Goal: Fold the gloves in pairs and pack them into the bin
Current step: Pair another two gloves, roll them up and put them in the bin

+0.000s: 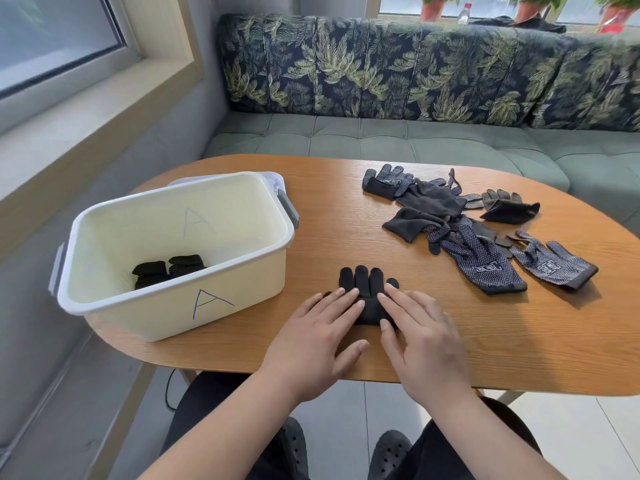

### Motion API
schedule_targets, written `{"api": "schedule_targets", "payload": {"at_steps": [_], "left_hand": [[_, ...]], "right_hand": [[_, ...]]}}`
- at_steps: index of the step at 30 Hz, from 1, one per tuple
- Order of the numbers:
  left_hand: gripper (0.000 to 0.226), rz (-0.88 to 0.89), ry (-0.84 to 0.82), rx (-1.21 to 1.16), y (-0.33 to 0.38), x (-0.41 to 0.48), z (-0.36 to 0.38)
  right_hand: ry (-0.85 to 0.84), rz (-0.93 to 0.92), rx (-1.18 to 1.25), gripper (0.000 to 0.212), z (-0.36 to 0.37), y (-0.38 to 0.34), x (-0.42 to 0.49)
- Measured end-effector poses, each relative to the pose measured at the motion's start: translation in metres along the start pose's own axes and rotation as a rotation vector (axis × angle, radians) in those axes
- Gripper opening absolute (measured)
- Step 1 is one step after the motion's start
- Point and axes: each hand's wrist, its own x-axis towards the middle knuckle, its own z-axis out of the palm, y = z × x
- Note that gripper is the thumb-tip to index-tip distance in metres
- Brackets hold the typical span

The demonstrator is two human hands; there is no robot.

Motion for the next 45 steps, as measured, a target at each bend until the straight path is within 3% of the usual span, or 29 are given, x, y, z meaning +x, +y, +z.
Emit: {"api": "schedule_targets", "payload": {"at_steps": [13,22,32,39,45], "left_hand": [[0.057,-0.046,0.128,-0.075,-0.001,0.000,-0.003],[0.037,-0.110,0.229,-0.299,-0.005,0.000,-0.005],[0.034,-0.252,0.249,-0.533,-0.005,-0.007,-0.012],[0.048,-0.145,0.279,-0.297,0.000,-0.006,-0.011],[0.053,0.088,0.287,-0.029,0.005,-0.009,-0.007]], "right_hand": [[-0.029,-0.002,0.088,0.043,-0.001,0.004,0.002],[0.002,0.054,0.216,0.045,-0.005,0.004,0.004],[-0.049,0.253,0.526,0.038,-0.018,0.004,0.006],[0.067,0.289,0.429,0.034,-0.011,0.004,0.012],[0.143,0.331,0.458,0.028,-0.010,0.007,0.008]]}}
